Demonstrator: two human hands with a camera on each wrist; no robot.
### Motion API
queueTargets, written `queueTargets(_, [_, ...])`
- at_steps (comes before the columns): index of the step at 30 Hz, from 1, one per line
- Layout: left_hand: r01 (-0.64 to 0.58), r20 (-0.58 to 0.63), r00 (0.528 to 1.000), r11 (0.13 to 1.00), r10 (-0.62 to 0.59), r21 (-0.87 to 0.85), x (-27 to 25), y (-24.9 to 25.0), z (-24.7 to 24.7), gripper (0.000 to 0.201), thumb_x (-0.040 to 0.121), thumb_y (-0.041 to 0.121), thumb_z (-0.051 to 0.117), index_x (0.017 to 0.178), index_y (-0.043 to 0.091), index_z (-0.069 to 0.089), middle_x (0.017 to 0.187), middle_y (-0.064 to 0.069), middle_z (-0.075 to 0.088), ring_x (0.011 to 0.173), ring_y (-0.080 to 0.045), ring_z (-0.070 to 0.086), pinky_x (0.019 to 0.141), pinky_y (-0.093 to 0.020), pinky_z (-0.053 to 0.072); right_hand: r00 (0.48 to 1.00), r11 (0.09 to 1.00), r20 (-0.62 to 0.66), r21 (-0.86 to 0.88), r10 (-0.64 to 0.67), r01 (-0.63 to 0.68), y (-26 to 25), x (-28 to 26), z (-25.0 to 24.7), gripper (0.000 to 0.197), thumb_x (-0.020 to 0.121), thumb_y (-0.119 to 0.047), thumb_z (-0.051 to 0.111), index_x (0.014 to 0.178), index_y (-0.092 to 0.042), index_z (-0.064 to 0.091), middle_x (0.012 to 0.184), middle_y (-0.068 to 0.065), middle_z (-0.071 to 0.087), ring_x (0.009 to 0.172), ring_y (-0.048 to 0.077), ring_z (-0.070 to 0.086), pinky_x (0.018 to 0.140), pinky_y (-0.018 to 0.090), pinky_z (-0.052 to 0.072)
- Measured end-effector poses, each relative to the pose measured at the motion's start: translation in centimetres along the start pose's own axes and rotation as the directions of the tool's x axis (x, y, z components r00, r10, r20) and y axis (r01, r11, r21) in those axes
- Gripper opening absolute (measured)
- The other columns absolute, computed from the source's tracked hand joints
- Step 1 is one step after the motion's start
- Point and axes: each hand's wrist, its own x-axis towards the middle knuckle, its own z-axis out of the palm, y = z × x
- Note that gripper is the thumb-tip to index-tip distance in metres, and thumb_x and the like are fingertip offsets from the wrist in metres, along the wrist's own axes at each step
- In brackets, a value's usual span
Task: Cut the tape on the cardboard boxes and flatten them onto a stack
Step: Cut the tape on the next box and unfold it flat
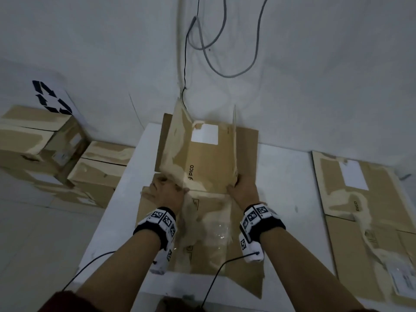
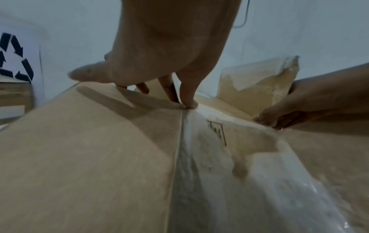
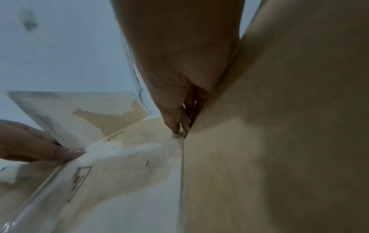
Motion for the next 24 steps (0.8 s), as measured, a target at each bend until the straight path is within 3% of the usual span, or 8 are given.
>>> queueTargets(2, [0.006,0.018,1.0,0.999,-0.006,-0.035,1.3,-1.0,1.6,0.042,0.088,0.044,0.06,0.123,0.02,0.06,0.14,-0.012,0.036,0.133,-0.037,0.025,0.114,-0.061,0.008,0.999,0.999,-0.043,0.026,0.032,-0.031,0.9,0.0,1.2,0.023,0.084,-0.017,0.065,0.105,-0.009,0.063,0.087,0.012,0.069,0.085,0.032,0.065,0.077,0.044,0.055])
queueTargets(6, [0.023,0.025,0.999,0.997,-0.021,-0.073,3.7,-2.8,3.9,0.034,0.093,0.037,0.053,0.119,0.017,0.063,0.142,-0.011,0.037,0.135,-0.033,0.025,0.116,-0.052,0.008,0.981,0.988,-0.129,-0.028,0.146,-0.151,3.4,0.5,3.6,0.026,0.081,-0.046,0.059,0.074,-0.021,0.056,0.065,-0.002,0.06,0.073,0.027,0.062,0.074,0.035,0.037])
queueTargets(9, [0.041,0.029,0.999,0.991,-0.038,-0.126,4.8,-3.6,5.2,0.037,0.09,0.032,0.056,0.119,0.009,0.06,0.136,-0.018,0.045,0.129,-0.037,0.036,0.112,-0.047,0.023,0.913,0.945,-0.246,0.124,0.326,-0.304,5.6,0.5,5.2,0.038,0.083,-0.046,0.062,0.111,-0.02,0.057,0.085,-0.003,0.065,0.087,0.023,0.062,0.087,0.038,0.032])
queueTargets(11, [0.047,-0.078,0.995,0.993,-0.056,-0.113,5.0,-3.9,6.1,0.037,0.09,0.019,0.052,0.119,-0.003,0.054,0.12,-0.028,0.053,0.113,-0.043,0.05,0.099,-0.053,0.04,0.833,0.884,-0.333,0.32,0.442,-0.341,6.7,0.0,6.2,0.071,0.081,-0.031,0.072,0.14,-0.026,0.033,0.111,0.006,0.064,0.104,0.026,0.06,0.103,0.044,0.037])
queueTargets(14, [0.05,-0.093,0.994,0.993,-0.06,-0.11,4.3,-3.5,6.9,0.044,0.091,0.018,0.045,0.125,-0.009,0.049,0.12,-0.03,0.055,0.109,-0.045,0.056,0.091,-0.056,0.05,0.739,0.925,-0.556,0.223,0.38,-0.307,7.5,-0.6,7.7,0.088,0.074,-0.012,0.075,0.149,-0.02,0.029,0.141,0.014,0.045,0.129,0.033,0.045,0.109,0.05,0.033])
queueTargets(17, [-0.027,-0.244,0.97,0.999,0.016,-0.04,3.5,-3.4,8.1,0.069,0.101,0.037,0.022,0.145,-0.016,0.015,0.148,-0.033,0.029,0.141,-0.042,0.025,0.115,-0.055,0.024,0.872,0.996,-0.486,-0.028,0.063,-0.088,7.9,-0.1,9.4,0.067,0.08,0.002,0.06,0.142,-0.016,0.045,0.147,0.01,0.042,0.133,0.029,0.042,0.11,0.05,0.035])
queueTargets(20, [-0.051,-0.231,0.971,0.998,0.054,0.022,4.1,-3.5,9.5,0.075,0.103,0.043,0.015,0.145,-0.017,0.001,0.154,-0.034,0.01,0.146,-0.042,0.007,0.117,-0.056,0.013,0.942,0.978,-0.278,-0.145,-0.189,0.153,7.5,1.1,11.4,0.05,0.096,-0.017,0.048,0.146,-0.016,0.043,0.154,0.01,0.036,0.142,0.027,0.033,0.115,0.05,0.03])
queueTargets(24, [-0.062,-0.238,0.967,0.993,0.086,0.104,4.8,-3.5,10.0,0.08,0.101,0.049,0.026,0.149,-0.009,0.0,0.154,-0.034,0.003,0.146,-0.044,0.004,0.116,-0.061,0.009,0.982,0.955,-0.111,-0.27,-0.156,0.121,7.2,1.7,14.1,0.058,0.101,-0.043,0.019,0.157,-0.029,0.014,0.165,0.003,0.007,0.152,0.02,0.003,0.122,0.044,0.004])
